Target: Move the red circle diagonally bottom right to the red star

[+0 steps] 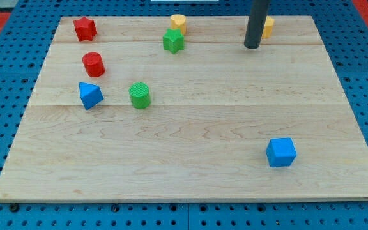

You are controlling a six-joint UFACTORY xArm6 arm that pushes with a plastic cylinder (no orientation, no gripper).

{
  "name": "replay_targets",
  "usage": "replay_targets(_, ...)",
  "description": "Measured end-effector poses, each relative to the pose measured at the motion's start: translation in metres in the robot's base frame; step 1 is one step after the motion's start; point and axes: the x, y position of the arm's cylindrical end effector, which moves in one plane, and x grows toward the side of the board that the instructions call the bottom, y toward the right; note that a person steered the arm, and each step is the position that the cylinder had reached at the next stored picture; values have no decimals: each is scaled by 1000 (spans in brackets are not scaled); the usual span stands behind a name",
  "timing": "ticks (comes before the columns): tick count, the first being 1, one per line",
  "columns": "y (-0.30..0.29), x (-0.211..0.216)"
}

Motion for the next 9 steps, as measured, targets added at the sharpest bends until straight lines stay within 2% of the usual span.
replay_targets(1, -30, 0)
replay_targets(3, -33, -1)
replay_targets(4, -75, -23)
replay_targets(5, -90, -27)
replay_targets(9, -95, -27)
